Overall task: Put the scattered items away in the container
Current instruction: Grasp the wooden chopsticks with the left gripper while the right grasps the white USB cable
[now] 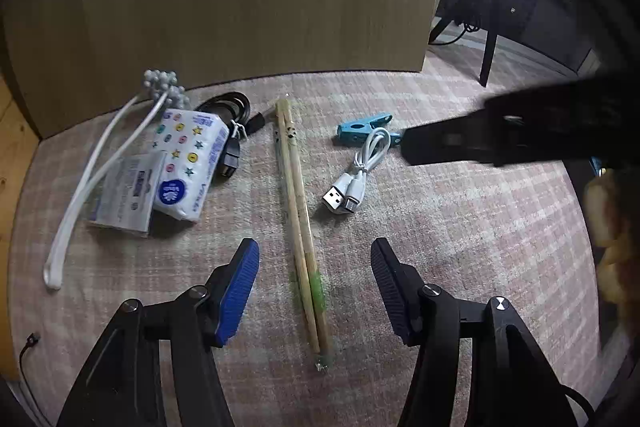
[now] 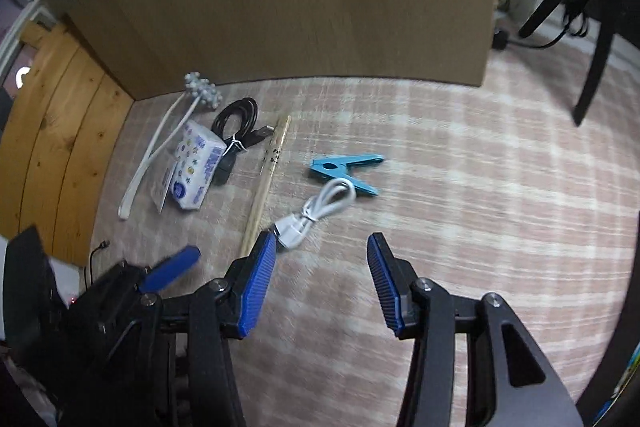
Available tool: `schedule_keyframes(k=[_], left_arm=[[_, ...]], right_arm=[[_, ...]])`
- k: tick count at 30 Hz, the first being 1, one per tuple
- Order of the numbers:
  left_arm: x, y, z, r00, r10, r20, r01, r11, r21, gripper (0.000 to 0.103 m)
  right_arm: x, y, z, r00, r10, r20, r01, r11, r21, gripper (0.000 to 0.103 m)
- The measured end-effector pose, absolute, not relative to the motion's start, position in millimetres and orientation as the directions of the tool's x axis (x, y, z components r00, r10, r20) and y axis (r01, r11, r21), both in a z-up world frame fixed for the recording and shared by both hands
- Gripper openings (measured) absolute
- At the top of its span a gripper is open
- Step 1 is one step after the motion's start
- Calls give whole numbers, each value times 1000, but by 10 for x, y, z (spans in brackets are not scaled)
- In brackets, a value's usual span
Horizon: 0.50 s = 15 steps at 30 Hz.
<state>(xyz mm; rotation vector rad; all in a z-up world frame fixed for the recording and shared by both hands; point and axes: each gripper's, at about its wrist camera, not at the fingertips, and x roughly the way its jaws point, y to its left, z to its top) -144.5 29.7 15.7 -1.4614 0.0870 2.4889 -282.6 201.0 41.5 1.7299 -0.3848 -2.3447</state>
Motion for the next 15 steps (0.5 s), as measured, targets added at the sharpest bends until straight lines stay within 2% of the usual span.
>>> schedule_keyframes(k=[6,9,11,15], left_arm=[[-1517,276,90,-449,195,-872,-247,-965,-89,52],[-1544,253,47,-441,189,-877,-234,-968,-91,45],[-1554,237,22,-438,186,-880,-222,-971,-95,44],[-1544,242,-42,-424,180,-887,-222,-971,-91,44]], right_arm=[[-3007,1957,229,-263,-292,-920,-68,-945,319,46],[-3071,1915,195,-259,-264,-929,-67,-955,290,42],[-3107,1879,161,-249,-252,-935,-64,-959,275,38],[-3151,1781,60,-217,-254,-943,-42,-962,269,37]])
